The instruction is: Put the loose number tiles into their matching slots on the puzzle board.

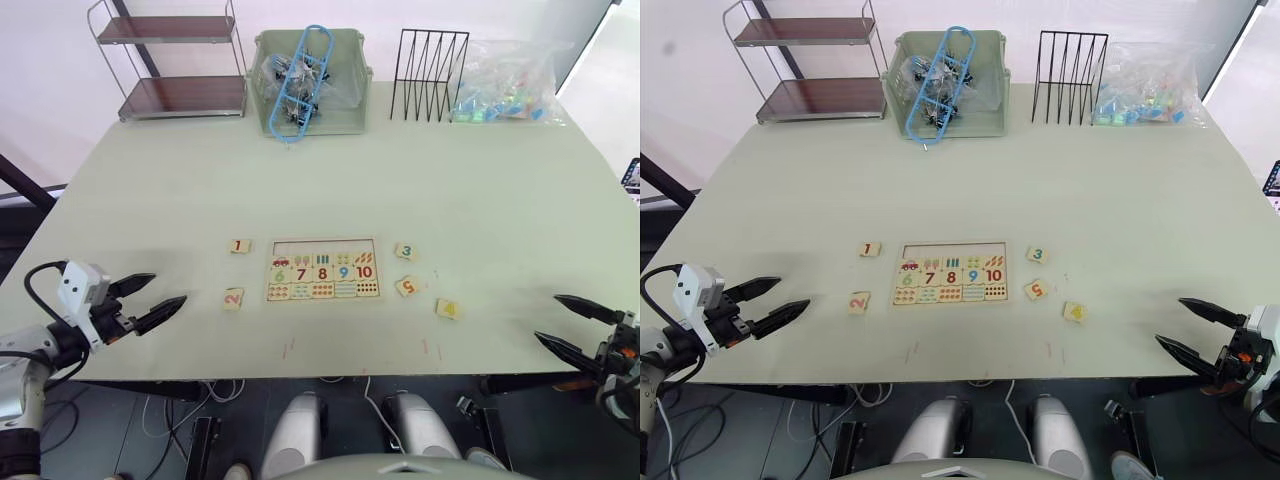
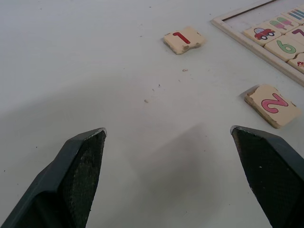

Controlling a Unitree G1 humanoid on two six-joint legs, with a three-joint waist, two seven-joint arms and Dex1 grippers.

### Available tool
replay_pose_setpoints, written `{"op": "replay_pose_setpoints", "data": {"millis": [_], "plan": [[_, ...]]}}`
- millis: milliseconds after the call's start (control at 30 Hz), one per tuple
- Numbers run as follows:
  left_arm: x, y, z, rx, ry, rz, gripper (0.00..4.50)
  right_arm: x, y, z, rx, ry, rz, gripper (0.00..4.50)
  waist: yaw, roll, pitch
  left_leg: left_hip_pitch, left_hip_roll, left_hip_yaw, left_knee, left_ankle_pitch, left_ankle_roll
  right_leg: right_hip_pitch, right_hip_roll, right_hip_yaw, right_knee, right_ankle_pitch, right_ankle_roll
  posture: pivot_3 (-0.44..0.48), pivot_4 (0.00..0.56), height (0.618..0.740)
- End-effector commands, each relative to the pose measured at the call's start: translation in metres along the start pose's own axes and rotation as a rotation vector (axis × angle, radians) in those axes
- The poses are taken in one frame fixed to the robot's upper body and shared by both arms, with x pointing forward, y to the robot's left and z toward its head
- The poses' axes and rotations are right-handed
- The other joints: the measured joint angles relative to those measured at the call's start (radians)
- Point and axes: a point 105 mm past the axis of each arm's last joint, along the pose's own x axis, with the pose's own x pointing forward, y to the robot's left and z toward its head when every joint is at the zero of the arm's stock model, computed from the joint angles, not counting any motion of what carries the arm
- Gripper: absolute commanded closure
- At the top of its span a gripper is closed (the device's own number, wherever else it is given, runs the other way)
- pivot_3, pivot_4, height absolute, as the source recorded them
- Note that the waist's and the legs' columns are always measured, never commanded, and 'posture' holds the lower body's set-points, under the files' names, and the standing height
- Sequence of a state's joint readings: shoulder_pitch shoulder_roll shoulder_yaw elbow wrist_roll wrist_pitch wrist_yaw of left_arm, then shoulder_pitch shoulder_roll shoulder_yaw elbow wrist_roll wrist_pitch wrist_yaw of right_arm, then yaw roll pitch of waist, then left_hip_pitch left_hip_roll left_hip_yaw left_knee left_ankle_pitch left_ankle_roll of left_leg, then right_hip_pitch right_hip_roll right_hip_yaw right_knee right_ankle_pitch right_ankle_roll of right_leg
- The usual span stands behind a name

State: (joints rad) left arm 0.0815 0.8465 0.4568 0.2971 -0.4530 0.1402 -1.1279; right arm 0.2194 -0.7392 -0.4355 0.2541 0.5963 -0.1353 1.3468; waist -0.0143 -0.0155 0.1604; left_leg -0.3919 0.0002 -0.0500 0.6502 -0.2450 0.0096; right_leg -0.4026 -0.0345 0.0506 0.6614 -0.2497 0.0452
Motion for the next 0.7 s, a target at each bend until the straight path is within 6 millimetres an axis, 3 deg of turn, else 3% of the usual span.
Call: {"op": "replay_pose_setpoints", "data": {"millis": [33,500,700], "plan": [[-0.001,0.005,0.000,0.028,-0.005,0.018,0.00,0.000,-0.002,0.011,-0.064,-0.040,-0.006,0.03,0.000,0.000,0.000,0.000,0.000,0.000,0.000,0.000,0.000,0.000,0.000,0.000,0.000,0.000,0.000,0.000,0.150,0.739],[-0.008,0.008,-0.005,0.013,-0.026,0.025,0.00,0.010,0.004,0.013,-0.088,-0.119,0.024,0.03,0.000,0.000,0.000,0.000,0.001,0.000,0.000,0.000,0.000,0.000,0.001,0.000,0.000,0.000,0.000,0.000,0.150,0.739],[-0.011,0.010,0.017,0.030,-0.124,0.121,0.00,0.010,0.010,0.022,-0.064,-0.164,0.090,0.03,0.000,0.000,0.000,0.000,0.001,0.000,0.000,0.000,0.000,0.000,0.000,0.000,0.000,0.000,0.000,0.000,0.150,0.739]]}}
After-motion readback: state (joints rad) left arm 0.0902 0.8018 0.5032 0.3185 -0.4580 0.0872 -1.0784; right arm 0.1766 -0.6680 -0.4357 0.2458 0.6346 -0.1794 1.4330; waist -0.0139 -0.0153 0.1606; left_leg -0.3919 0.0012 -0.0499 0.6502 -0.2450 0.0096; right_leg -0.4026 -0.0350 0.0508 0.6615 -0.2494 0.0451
